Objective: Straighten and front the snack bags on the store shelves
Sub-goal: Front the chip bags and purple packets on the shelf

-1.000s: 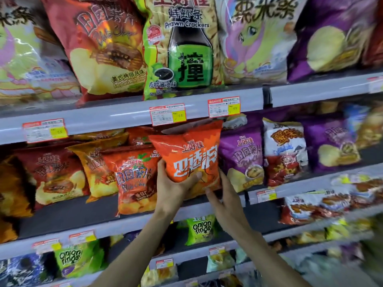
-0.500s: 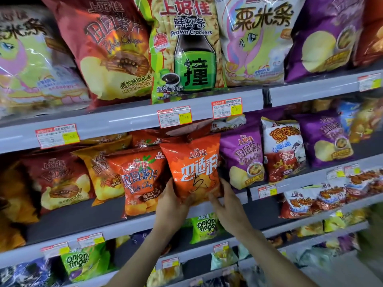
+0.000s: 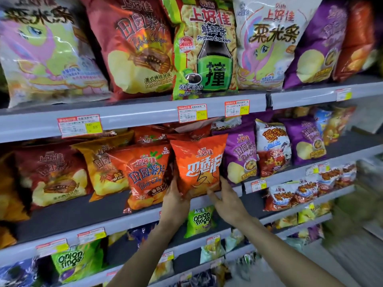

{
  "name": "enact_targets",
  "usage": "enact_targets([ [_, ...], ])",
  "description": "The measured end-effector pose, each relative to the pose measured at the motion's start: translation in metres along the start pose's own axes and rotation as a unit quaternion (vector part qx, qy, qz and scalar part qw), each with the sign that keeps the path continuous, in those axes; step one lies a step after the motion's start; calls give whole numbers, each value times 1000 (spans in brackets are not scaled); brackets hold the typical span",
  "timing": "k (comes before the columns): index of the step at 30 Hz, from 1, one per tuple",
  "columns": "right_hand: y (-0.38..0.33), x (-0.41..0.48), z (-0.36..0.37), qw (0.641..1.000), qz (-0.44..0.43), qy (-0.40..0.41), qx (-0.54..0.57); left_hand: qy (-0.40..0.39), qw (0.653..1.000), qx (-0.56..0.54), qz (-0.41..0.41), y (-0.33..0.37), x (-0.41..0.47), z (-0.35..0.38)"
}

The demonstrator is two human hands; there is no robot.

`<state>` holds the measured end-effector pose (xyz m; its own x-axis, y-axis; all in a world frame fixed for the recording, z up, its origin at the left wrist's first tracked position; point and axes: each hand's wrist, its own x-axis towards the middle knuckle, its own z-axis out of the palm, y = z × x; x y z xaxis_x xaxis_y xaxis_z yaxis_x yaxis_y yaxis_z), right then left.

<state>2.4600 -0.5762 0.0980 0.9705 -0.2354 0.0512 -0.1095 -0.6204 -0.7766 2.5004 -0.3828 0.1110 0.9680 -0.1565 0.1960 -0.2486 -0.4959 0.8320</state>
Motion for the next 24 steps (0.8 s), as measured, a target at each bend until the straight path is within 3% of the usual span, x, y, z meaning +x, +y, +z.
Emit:
enact_targets([
  [8,-23,-33,-26,994,-5,-1,-112,-77,995,67,-22,22,-50,-34],
  [13,-25,-43,-47,980,-36,-16,-195,-95,989,109,19,33,-57,-34],
  [21,-4,-38,-101,953,-91,23,-289,-95,974,177,105,80,-42,13],
  [24,12,-29,-132,941,-121,44,-314,-87,971,200,96,98,-28,44],
])
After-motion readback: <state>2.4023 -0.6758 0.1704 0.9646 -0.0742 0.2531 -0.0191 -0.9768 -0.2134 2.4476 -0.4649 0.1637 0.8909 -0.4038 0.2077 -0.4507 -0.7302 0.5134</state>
